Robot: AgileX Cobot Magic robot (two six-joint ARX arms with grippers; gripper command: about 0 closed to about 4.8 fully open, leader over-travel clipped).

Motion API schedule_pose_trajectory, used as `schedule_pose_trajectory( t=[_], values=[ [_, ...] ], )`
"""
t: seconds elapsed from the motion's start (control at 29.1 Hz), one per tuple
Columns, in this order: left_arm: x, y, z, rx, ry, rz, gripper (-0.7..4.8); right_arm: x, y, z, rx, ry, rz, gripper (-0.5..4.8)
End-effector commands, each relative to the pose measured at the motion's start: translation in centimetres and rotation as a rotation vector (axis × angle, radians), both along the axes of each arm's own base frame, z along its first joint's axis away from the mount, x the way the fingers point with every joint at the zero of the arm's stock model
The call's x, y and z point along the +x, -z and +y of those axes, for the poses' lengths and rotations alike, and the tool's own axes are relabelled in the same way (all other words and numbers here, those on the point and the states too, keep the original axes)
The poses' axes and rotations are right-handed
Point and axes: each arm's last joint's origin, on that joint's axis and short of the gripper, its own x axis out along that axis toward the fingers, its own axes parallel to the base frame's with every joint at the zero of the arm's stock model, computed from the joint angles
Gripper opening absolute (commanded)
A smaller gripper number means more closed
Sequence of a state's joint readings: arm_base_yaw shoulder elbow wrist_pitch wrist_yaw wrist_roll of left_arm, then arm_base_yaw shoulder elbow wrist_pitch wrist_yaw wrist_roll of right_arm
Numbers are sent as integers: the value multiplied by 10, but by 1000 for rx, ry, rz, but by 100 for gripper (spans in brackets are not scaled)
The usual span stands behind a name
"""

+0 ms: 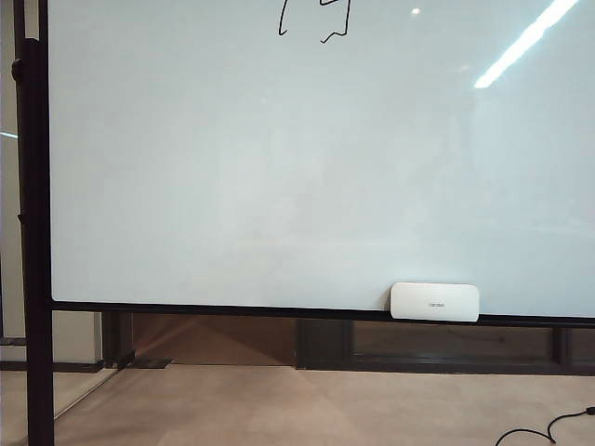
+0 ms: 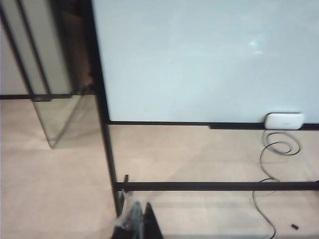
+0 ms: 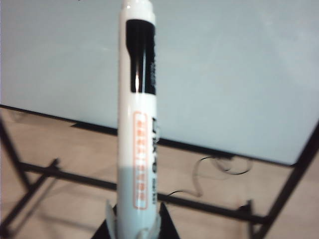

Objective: Reach to the right to find the marker pen, pick it up, and write the number 19 on the whiteboard.

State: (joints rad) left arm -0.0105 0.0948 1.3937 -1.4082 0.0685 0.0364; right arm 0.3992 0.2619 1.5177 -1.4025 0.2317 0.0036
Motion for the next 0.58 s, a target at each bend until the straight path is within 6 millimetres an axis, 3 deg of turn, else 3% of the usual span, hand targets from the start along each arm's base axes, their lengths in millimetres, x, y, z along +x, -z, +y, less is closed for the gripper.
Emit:
schedule_pose_trajectory(
  t=[0.03,0.28,0.41,0.58],
  values=[
    [8,8,-20,-33,42,13,-5,3,18,5,90,-54,36,-3],
    [37,21,-42,-201,78,-33,-5,26,55,29,142,-121,157,-2],
    [56,28,-40,-229,36,-10,-5,49,67,43,170,-146,120,-2],
    [82,26,-31,-199,29,-117,-5,83,80,54,189,-121,57,-2]
  ],
)
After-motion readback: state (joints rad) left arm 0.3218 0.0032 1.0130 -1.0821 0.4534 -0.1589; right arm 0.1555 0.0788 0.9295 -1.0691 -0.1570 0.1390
